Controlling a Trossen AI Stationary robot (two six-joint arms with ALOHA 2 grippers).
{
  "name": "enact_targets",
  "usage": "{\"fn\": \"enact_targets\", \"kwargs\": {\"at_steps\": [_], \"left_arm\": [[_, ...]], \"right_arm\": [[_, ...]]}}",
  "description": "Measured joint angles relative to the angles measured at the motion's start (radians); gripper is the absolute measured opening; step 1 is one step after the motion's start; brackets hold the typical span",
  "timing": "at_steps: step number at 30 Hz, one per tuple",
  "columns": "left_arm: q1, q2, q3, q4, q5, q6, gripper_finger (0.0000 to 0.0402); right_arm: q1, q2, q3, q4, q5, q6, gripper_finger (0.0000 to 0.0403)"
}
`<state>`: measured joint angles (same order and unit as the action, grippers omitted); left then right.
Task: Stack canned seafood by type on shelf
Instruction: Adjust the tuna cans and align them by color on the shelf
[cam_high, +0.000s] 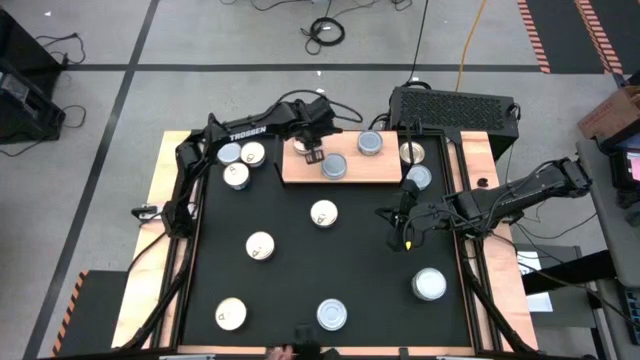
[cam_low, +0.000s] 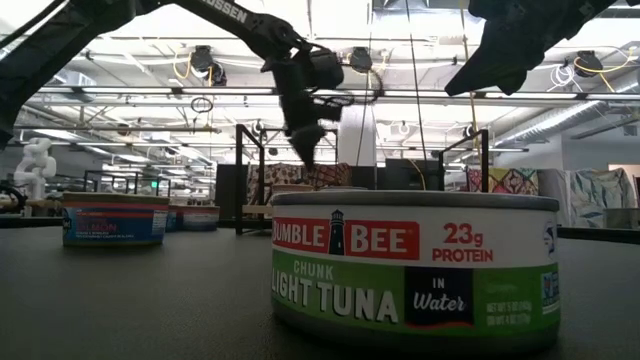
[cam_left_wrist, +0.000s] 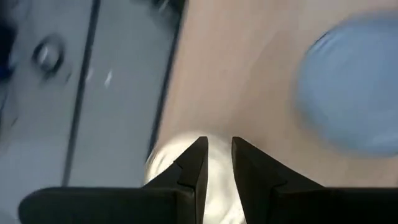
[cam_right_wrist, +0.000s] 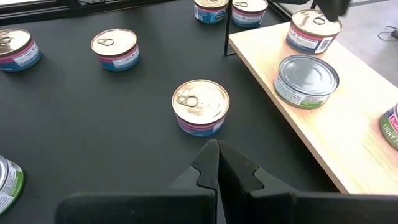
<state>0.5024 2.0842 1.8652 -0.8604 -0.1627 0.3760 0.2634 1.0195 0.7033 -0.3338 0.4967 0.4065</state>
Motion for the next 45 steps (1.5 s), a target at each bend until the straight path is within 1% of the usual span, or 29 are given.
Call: {"fn": "enact_targets", "kwargs": {"at_steps": [3, 5, 11, 14, 18, 23, 25, 28, 33, 36, 38, 45], "left_arm": [[-0.006, 0.009, 0.002, 0.122, 0.143, 0.027, 0.0077], [-0.013, 0.029, 0.003, 0.222, 0.189, 0.030, 0.0077], [-0.033, 0.108, 0.003, 0.520, 0.196, 0.007, 0.0077], [-0.045, 0.156, 0.003, 0.633, 0.196, -0.028, 0.0077], [-0.061, 0.210, 0.005, 0.733, 0.190, -0.053, 0.0077], [-0.065, 0.255, 0.087, 0.678, 0.139, -0.080, 0.0077], [-0.065, 0.267, 0.125, 0.660, 0.139, -0.103, 0.0077], [-0.058, 0.298, 0.189, 0.573, 0.141, -0.133, 0.0077], [-0.042, 0.371, 0.302, 0.446, 0.162, -0.136, 0.0077], [-0.046, 0.386, 0.358, 0.408, 0.161, -0.139, 0.0077], [-0.048, 0.396, 0.376, 0.395, 0.162, -0.152, 0.0077], [-0.036, 0.401, 0.377, 0.324, 0.161, -0.159, 0.0076]], "right_arm": [[0.000, 0.000, 0.000, 0.000, 0.002, 0.000, 0.0000], [0.000, 0.000, 0.000, 0.000, 0.002, 0.000, 0.0000], [0.000, 0.000, 0.000, 0.001, 0.001, 0.000, 0.0000], [0.000, 0.000, 0.000, 0.001, 0.001, -0.003, 0.0000], [0.000, 0.000, 0.000, 0.001, 0.001, -0.003, 0.0000], [0.000, 0.000, 0.000, 0.004, 0.003, -0.009, 0.0000], [-0.003, 0.000, 0.000, 0.016, 0.003, -0.022, 0.0000], [-0.006, 0.000, 0.000, 0.021, 0.007, -0.032, 0.0000], [-0.028, 0.000, 0.000, 0.029, 0.009, -0.049, 0.0000], [-0.042, 0.000, 0.000, 0.045, 0.007, -0.064, 0.0000], [-0.050, 0.000, 0.000, 0.056, 0.002, -0.079, 0.0000], [-0.055, 0.000, 0.000, 0.077, 0.001, -0.105, 0.0000]]}}
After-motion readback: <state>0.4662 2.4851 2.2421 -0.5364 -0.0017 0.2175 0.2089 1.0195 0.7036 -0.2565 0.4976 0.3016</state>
